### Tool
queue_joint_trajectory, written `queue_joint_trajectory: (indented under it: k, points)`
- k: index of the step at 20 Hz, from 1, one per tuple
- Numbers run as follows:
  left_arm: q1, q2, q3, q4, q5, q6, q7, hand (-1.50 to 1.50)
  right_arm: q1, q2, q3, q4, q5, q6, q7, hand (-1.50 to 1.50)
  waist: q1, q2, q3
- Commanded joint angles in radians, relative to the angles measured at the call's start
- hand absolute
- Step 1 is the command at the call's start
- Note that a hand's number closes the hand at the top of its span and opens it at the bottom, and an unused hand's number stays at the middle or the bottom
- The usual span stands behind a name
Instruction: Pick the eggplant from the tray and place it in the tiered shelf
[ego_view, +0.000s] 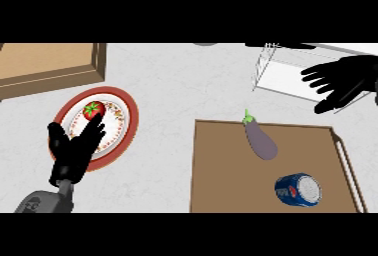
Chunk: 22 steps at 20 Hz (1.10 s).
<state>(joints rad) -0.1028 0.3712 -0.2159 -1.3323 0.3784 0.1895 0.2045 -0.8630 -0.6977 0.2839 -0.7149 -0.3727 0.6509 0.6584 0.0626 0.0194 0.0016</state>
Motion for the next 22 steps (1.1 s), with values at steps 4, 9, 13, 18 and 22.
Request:
queue_joint_trajectory:
  k: [4,9,13,18,22]
  points:
    - [-0.041,0.002,0.031,0.065,0.011,-0.027,0.014,0.0,-0.262,0.15,0.004,0.183,-0.063,0.163,0.227,-1.5,-0.007,-0.005,-0.003]
    - [-0.016,0.012,0.03,0.046,0.006,-0.045,0.012,0.0,-0.338,0.264,0.069,0.27,0.008,0.116,0.268,-1.5,-0.001,-0.004,-0.003]
    - [-0.023,-0.04,0.007,0.05,-0.032,0.015,0.013,0.0,-0.38,0.336,0.118,0.326,0.085,0.065,0.263,-1.5,-0.008,-0.004,-0.002]
    - [-0.045,-0.016,0.037,0.067,-0.012,-0.035,0.01,0.0,-0.397,0.426,0.179,0.385,0.173,0.025,0.248,-1.5,-0.009,-0.002,-0.002]
    - [-0.003,-0.015,0.027,0.034,-0.023,-0.033,0.012,0.0,-0.395,0.467,0.192,0.444,0.197,0.048,0.245,-1.5,-0.006,-0.002,-0.002]
